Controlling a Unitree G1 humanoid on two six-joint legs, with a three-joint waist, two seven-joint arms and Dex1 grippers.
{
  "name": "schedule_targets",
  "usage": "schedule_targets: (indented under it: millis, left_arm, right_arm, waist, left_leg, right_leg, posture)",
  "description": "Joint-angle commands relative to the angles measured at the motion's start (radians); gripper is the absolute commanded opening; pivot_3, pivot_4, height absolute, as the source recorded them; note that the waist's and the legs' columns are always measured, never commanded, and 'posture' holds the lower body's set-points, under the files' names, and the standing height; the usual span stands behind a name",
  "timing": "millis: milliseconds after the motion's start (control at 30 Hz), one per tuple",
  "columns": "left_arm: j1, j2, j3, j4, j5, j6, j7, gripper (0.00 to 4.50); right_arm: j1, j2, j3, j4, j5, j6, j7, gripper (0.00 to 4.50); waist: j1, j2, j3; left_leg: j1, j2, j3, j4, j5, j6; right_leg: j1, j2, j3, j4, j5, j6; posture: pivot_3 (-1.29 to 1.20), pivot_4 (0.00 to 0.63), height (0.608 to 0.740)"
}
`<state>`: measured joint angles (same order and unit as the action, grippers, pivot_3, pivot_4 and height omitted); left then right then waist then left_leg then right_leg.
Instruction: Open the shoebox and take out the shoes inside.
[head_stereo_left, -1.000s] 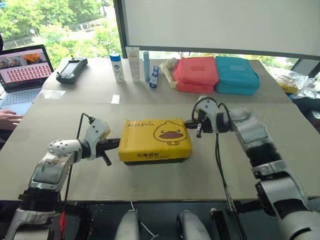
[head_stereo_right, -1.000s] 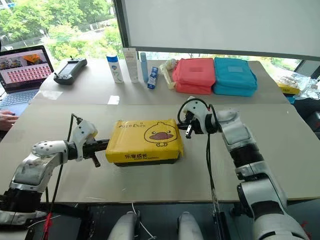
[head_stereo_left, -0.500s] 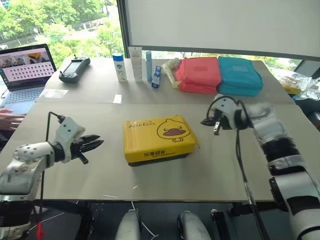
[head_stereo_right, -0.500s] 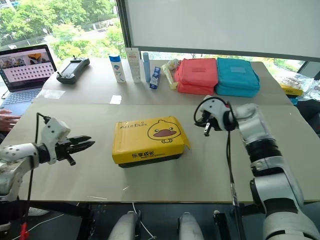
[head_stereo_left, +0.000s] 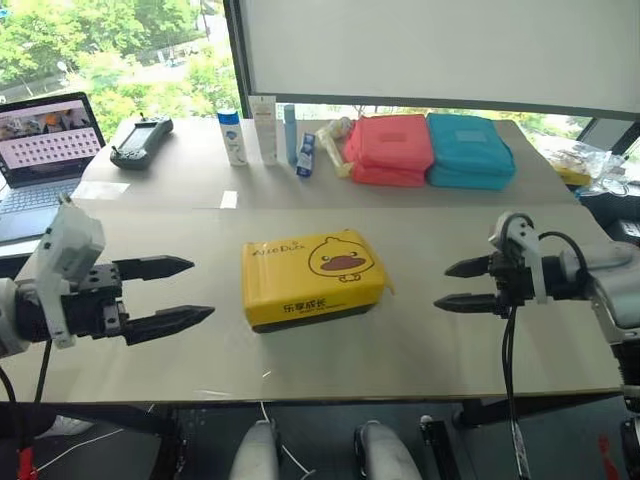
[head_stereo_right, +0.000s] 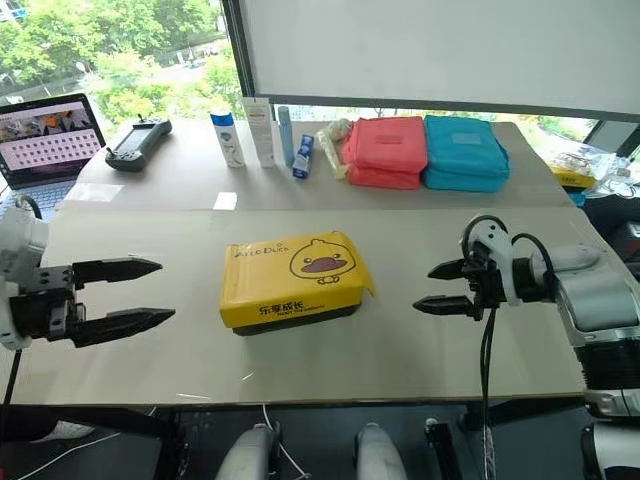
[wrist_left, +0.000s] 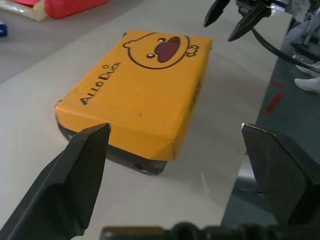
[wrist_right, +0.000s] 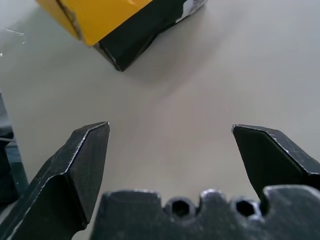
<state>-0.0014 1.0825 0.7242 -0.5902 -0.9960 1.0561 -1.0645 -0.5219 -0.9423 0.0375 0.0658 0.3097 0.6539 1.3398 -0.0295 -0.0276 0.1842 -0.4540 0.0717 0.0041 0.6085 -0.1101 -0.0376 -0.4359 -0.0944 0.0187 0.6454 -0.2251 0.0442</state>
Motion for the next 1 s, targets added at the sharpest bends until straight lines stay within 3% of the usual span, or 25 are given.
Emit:
schedule_targets:
  millis: [33,133,267,500,733,1000]
  left_arm:
    - [0.011,0.082,0.103,-0.041,-0.036,0.039,-0.021,4.50]
    - [-0.016,0.147,0.155,-0.027,-0.091,0.086,-0.021,4.50]
    - [-0.036,0.212,0.201,-0.019,-0.100,0.116,-0.028,4.50]
    - [0.034,0.190,0.289,-0.056,-0.094,0.182,-0.043,4.50]
    - [0.342,0.061,0.440,-0.135,0.063,0.141,-0.152,4.50]
    - [0.394,-0.036,0.441,-0.199,0.018,0.108,-0.106,4.50]
  right_arm:
    - [-0.012,0.054,0.057,0.037,-0.052,-0.067,-0.052,4.42]
    - [-0.045,0.112,0.084,0.101,-0.069,-0.098,-0.070,3.69]
    - [-0.083,0.177,0.113,0.129,-0.061,-0.115,-0.059,2.34]
    - [-0.190,0.270,0.090,0.143,0.013,-0.058,-0.037,0.09]
    - [-0.325,0.337,0.022,0.206,0.116,-0.015,-0.032,0.09]
    - [-0.510,0.529,0.032,0.533,-0.035,-0.284,-0.264,0.09]
  waist:
    - [-0.005,-0.002,0.000]
    - [-0.009,-0.002,0.000]
    - [-0.009,-0.002,0.001]
    - [-0.014,-0.002,0.001]
    - [-0.014,-0.002,0.002]
    - [-0.016,-0.002,0.002]
  left_leg:
    - [0.000,0.000,0.000,0.000,0.000,0.000]
    - [0.000,0.000,0.000,0.000,0.000,-0.001]
    - [-0.005,-0.001,0.000,0.000,0.000,0.000]
    - [-0.005,0.001,0.000,-0.002,0.000,0.000]
    - [-0.004,0.002,0.000,-0.002,0.000,0.000]
    - [-0.003,0.005,0.001,-0.002,-0.001,-0.001]
  right_leg:
    - [-0.001,0.000,0.000,0.000,0.000,0.000]
    - [-0.003,0.000,-0.001,-0.002,0.000,0.000]
    - [-0.002,0.000,-0.001,-0.002,0.000,0.000]
    - [-0.003,0.002,-0.001,-0.001,0.000,0.000]
    - [-0.003,0.002,-0.001,-0.002,0.001,-0.001]
    - [-0.005,0.003,-0.004,-0.003,0.003,-0.004]
  posture:
    - [0.00,0.150,0.715]
    - [0.00,0.150,0.715]
    - [0.00,0.150,0.715]
    - [0.00,0.150,0.715]
    - [0.00,0.150,0.715]
    - [0.00,0.150,0.715]
